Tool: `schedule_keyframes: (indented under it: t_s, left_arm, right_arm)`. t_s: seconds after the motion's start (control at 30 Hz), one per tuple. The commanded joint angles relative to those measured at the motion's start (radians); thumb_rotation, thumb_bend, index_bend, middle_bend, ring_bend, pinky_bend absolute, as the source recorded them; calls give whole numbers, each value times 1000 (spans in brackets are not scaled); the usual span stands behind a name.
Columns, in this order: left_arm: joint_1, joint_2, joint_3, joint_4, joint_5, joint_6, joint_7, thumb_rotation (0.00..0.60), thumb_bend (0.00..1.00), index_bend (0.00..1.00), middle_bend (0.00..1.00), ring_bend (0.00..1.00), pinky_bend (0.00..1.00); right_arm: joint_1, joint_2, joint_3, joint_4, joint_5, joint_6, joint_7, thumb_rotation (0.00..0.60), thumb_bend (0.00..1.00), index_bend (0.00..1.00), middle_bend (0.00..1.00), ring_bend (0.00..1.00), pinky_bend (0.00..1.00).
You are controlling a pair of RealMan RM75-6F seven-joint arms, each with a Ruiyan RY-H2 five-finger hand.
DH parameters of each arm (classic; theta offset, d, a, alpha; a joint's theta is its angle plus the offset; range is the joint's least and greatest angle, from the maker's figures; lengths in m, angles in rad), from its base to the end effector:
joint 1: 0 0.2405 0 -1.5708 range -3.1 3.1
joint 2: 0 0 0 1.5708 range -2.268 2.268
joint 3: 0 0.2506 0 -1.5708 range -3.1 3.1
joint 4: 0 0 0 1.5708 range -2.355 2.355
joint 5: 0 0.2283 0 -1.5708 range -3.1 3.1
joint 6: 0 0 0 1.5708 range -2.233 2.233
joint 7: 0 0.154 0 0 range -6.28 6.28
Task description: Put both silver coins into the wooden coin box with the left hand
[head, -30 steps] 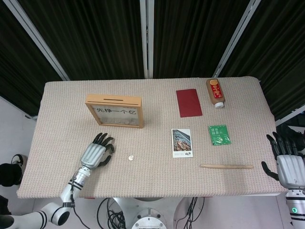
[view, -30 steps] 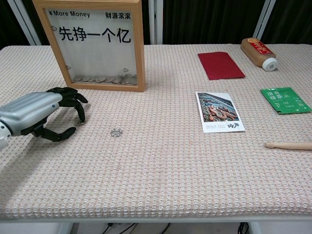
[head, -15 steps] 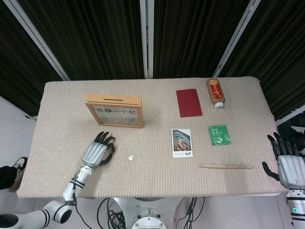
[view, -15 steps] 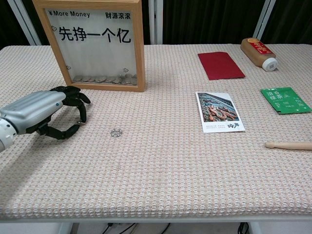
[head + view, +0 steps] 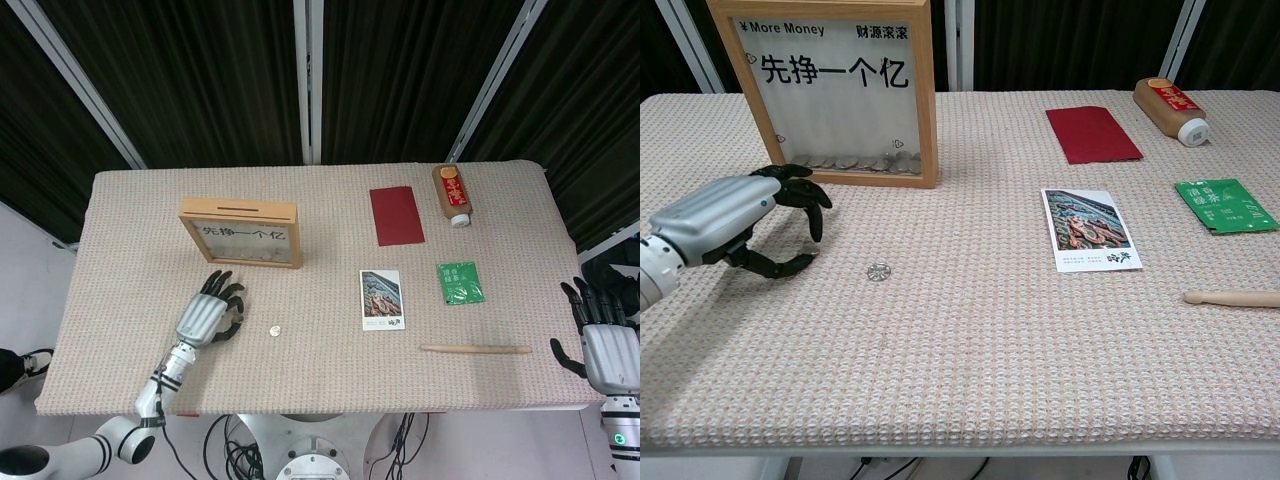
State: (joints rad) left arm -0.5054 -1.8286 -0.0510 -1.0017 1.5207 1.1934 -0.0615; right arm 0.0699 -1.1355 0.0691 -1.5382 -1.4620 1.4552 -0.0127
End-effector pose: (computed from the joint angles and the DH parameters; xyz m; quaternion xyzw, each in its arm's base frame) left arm -0.2211 0.2993 -0.0852 -0.7082 -0.3790 -0.4351 0.4068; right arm -0.3357 -0.1926 0.1441 0.5910 -0.3832 0.3561 0.6141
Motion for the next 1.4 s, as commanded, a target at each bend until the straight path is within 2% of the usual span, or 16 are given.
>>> schedule_keyframes:
  t_s: [0.03, 0.3, 0.47, 0.83, 1.0, 1.2, 1.4]
  left_arm:
    - [0, -1, -1, 3, 1, 5, -4, 600, 261, 487, 226, 10, 0]
    - [1, -4, -1, 10, 2, 15, -12, 600, 282, 520, 236, 10, 0]
    - [0, -3, 0, 12, 3, 17, -16, 600, 348, 561, 246, 10, 0]
    - [-1, -3, 0, 12, -4, 11, -29, 600, 399, 567, 247, 10, 0]
    - [4, 8, -5, -10, -12, 15, -33, 600, 455, 579, 253, 10, 0]
    - [24, 53, -1, -75, -13, 40, -21, 600, 474, 586, 259, 14, 0]
    - [72, 195, -2, -241, -8, 122, 51, 600, 476, 589, 261, 16, 0]
  right_arm:
    - [0, 0, 0, 0, 1, -1, 0, 600, 272, 0, 0, 0, 0]
    - [3, 1, -1, -2, -2, -5, -4, 600, 270, 0, 0, 0, 0]
    - [3, 2, -1, -4, -1, -4, -5, 600, 272, 0, 0, 0, 0]
    - [2, 1, -1, 0, 4, -6, -3, 600, 272, 0, 0, 0, 0]
    - [1, 0, -1, 3, 5, -8, 2, 600, 271, 0, 0, 0, 0]
    - [1, 2, 1, 1, 2, -3, 4, 600, 272, 0, 0, 0, 0]
    - [3, 10, 5, -12, -5, 4, -1, 600, 270, 0, 0, 0, 0]
